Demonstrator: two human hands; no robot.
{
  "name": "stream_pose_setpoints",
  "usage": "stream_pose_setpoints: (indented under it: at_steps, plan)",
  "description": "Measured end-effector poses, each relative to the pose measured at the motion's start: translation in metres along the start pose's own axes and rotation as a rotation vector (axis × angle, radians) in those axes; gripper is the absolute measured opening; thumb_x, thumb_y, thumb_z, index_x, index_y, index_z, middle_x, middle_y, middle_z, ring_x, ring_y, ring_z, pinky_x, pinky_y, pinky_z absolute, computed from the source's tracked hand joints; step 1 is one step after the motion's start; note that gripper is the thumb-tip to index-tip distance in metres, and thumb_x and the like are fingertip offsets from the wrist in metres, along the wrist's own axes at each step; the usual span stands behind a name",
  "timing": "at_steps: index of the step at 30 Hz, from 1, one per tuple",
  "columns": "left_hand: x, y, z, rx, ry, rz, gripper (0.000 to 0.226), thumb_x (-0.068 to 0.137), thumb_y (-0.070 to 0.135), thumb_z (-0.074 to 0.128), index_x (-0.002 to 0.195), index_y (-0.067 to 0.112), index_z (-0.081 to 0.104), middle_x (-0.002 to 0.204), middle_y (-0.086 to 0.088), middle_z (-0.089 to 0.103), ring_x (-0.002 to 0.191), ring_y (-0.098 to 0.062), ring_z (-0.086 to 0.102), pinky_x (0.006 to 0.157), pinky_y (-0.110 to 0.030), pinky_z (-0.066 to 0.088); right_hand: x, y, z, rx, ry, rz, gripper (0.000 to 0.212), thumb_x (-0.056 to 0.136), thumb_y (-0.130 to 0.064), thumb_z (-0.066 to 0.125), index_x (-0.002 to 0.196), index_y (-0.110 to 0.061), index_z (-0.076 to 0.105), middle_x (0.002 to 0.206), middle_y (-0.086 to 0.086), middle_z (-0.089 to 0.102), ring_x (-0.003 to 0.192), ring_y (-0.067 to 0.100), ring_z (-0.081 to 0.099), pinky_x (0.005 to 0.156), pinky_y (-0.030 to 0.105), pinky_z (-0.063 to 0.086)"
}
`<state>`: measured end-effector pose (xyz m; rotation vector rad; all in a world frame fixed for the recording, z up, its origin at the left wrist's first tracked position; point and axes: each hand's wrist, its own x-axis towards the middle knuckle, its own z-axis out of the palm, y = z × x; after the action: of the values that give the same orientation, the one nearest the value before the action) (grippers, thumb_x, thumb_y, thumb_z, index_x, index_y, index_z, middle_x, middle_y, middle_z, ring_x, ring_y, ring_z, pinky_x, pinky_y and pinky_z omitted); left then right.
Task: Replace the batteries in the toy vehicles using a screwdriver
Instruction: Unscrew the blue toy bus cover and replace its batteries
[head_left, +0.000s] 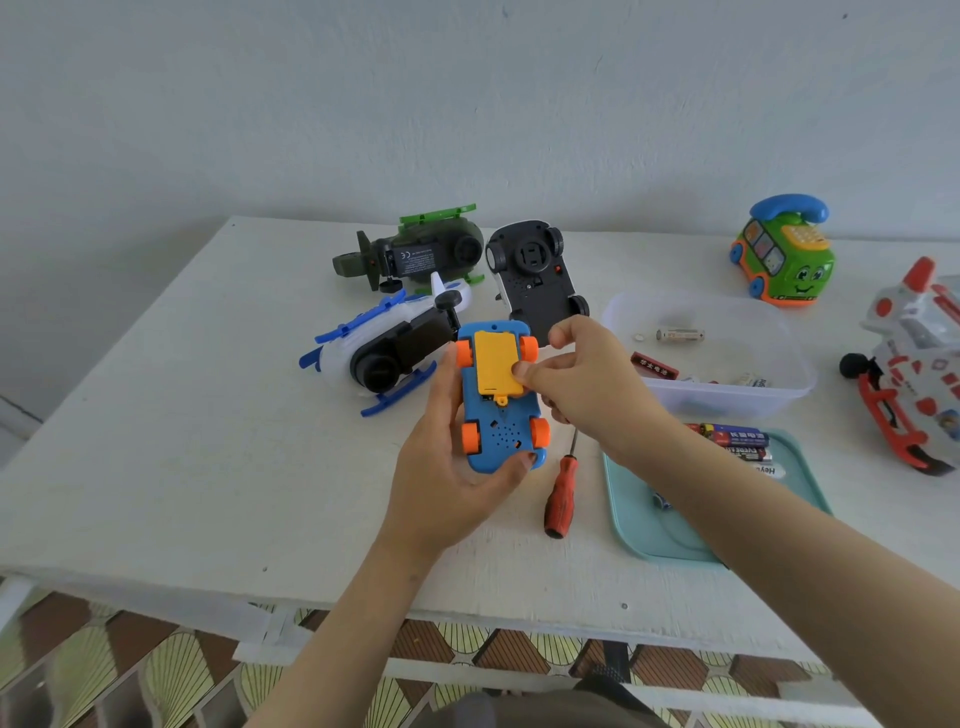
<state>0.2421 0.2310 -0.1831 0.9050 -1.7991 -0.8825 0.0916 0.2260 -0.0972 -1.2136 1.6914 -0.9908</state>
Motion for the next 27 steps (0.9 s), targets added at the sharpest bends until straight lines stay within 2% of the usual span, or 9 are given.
stream_pose_setpoints:
  at_steps: [4,7,11,14,16,18,21,23,27]
  plan:
    - [0.0,0.004,0.0,-0.001,0.006,0.009,0.092,0.08,0.048,0.069,0.149,0.034,0.01,0.138,0.037,0.041,0.117,-0.002,0.058,0.093,-0.02,0.05,0.001,-0.001,-0.001,-0.053,0.031,-0.043,0.033,0.088,-0.016,0.066,0.078,-0.024,0.036,0.08,0.006,0.063,0.058,0.012,0.045,0.055,0.027,0.038]
    - [0.0,0.004,0.0,0.025,0.008,0.025,0.09,0.081,0.057,0.064,0.15,0.031,0.012,0.139,0.034,0.042,0.116,-0.004,0.059,0.092,-0.021,0.051,0.002,0.0,-0.002,-0.066,0.038,-0.061,0.033,0.088,-0.015,0.066,0.078,-0.024,0.036,0.079,0.006,0.062,0.056,0.012,0.044,0.053,0.025,0.037]
    - [-0.002,-0.002,-0.001,0.068,0.01,0.009,0.087,0.08,0.058,0.065,0.15,0.031,0.019,0.136,0.029,0.046,0.115,-0.005,0.059,0.091,-0.023,0.052,0.004,0.004,0.001,-0.081,0.057,-0.068,0.035,0.087,-0.018,0.068,0.077,-0.024,0.035,0.075,0.004,0.063,0.054,0.011,0.044,0.053,0.025,0.036]
    - [-0.003,-0.003,-0.001,0.078,0.016,-0.016,0.078,0.079,0.051,0.067,0.146,0.034,0.029,0.132,0.017,0.052,0.112,-0.01,0.061,0.088,-0.028,0.055,0.003,0.005,0.001,-0.177,0.072,-0.141,0.035,0.086,-0.02,0.069,0.076,-0.023,0.035,0.073,0.002,0.064,0.053,0.006,0.046,0.047,0.013,0.035]
    - [-0.004,-0.004,-0.001,0.094,0.021,-0.009,0.073,0.079,0.049,0.067,0.143,0.034,0.035,0.129,0.013,0.055,0.112,-0.013,0.061,0.087,-0.03,0.056,0.002,0.004,0.0,-0.301,0.097,-0.239,0.034,0.085,-0.02,0.069,0.074,-0.022,0.037,0.072,0.0,0.06,0.057,0.006,0.046,0.047,0.008,0.036]
    - [-0.004,-0.004,-0.001,0.101,0.019,-0.007,0.071,0.08,0.048,0.068,0.142,0.031,0.037,0.129,0.014,0.054,0.113,-0.012,0.06,0.088,-0.03,0.056,0.001,0.004,0.0,-0.41,0.113,-0.317,0.031,0.085,-0.023,0.069,0.075,-0.017,0.04,0.066,-0.006,0.05,0.059,0.005,0.043,0.049,0.012,0.035]
    - [-0.004,-0.005,-0.001,0.094,0.015,-0.01,0.072,0.08,0.047,0.068,0.143,0.027,0.038,0.13,0.011,0.055,0.114,-0.014,0.06,0.088,-0.031,0.056,0.002,0.006,0.0,-0.45,0.102,-0.327,0.029,0.086,-0.027,0.067,0.077,-0.014,0.043,0.063,-0.008,0.043,0.057,0.004,0.04,0.051,0.014,0.029]
    - [-0.004,-0.005,-0.001,0.101,0.017,-0.003,0.072,0.081,0.048,0.067,0.143,0.028,0.038,0.13,0.01,0.055,0.114,-0.013,0.06,0.089,-0.029,0.055,0.003,0.008,0.001,-0.451,0.09,-0.327,0.028,0.088,-0.027,0.065,0.077,-0.014,0.042,0.063,-0.007,0.043,0.056,0.005,0.04,0.051,0.015,0.03]
    - [-0.003,-0.002,-0.001,0.121,0.023,0.02,0.069,0.08,0.05,0.066,0.14,0.036,0.034,0.13,0.019,0.05,0.116,-0.006,0.057,0.089,-0.018,0.051,0.001,0.014,0.006,-0.457,0.075,-0.334,0.026,0.092,-0.027,0.06,0.081,-0.014,0.04,0.061,-0.007,0.042,0.053,0.005,0.039,0.048,0.014,0.032]
